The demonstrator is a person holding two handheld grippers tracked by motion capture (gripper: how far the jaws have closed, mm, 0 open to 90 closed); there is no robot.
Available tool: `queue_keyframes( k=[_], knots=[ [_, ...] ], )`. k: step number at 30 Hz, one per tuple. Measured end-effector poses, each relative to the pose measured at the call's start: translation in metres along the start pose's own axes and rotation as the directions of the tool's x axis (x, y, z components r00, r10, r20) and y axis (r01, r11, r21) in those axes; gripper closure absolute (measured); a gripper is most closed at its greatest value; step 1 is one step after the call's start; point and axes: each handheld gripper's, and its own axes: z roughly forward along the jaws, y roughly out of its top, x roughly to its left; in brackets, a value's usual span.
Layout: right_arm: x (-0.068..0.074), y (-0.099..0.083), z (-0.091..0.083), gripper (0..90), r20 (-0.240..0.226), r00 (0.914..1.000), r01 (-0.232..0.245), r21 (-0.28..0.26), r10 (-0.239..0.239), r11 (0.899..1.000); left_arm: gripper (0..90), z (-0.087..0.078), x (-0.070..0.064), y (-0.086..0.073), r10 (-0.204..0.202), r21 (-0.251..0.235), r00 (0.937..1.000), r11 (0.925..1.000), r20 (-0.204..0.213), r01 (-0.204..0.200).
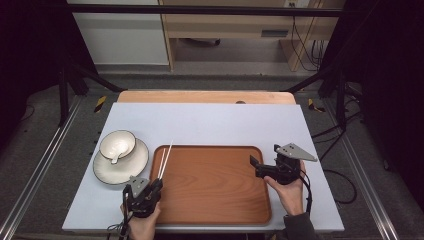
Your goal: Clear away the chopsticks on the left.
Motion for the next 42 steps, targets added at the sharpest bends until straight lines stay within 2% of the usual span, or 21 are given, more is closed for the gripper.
queue_keyframes(
  k=[4,9,25,32,38,42],
  knots=[
    [0.0,0.0,0.0,5.6,0.001,1.0,-0.001,0.0,0.001,1.0,84.1,0.004,0.001,-0.003,-0.009,0.021,1.0,0.9997,-0.002,0.009],
    [0.0,0.0,0.0,5.6,0.0,1.0,-0.006,0.001,0.006,1.0,84.1,0.005,0.003,-0.004,-0.015,0.025,0.9999,0.9996,-0.007,0.015],
    [-0.001,-0.001,-0.001,5.6,-0.001,1.0,-0.007,-0.002,0.007,1.0,83.9,0.012,-0.004,-0.007,0.024,0.089,0.9995,0.9958,-0.02,-0.022],
    [-0.001,-0.001,-0.001,5.6,-0.001,1.0,-0.006,-0.002,0.006,1.0,83.6,0.013,-0.006,-0.007,0.037,0.091,0.9991,0.9952,-0.023,-0.035],
    [0.0,-0.001,0.001,5.6,0.005,1.0,0.003,0.005,-0.003,1.0,81.0,0.014,-0.006,-0.007,0.051,0.088,0.9987,0.9949,-0.011,-0.049],
    [0.001,-0.002,0.003,5.6,0.005,1.0,-0.002,0.01,0.002,1.0,78.4,0.011,-0.004,-0.005,0.052,0.08,0.9984,0.9954,0.02,-0.054]
  ],
)
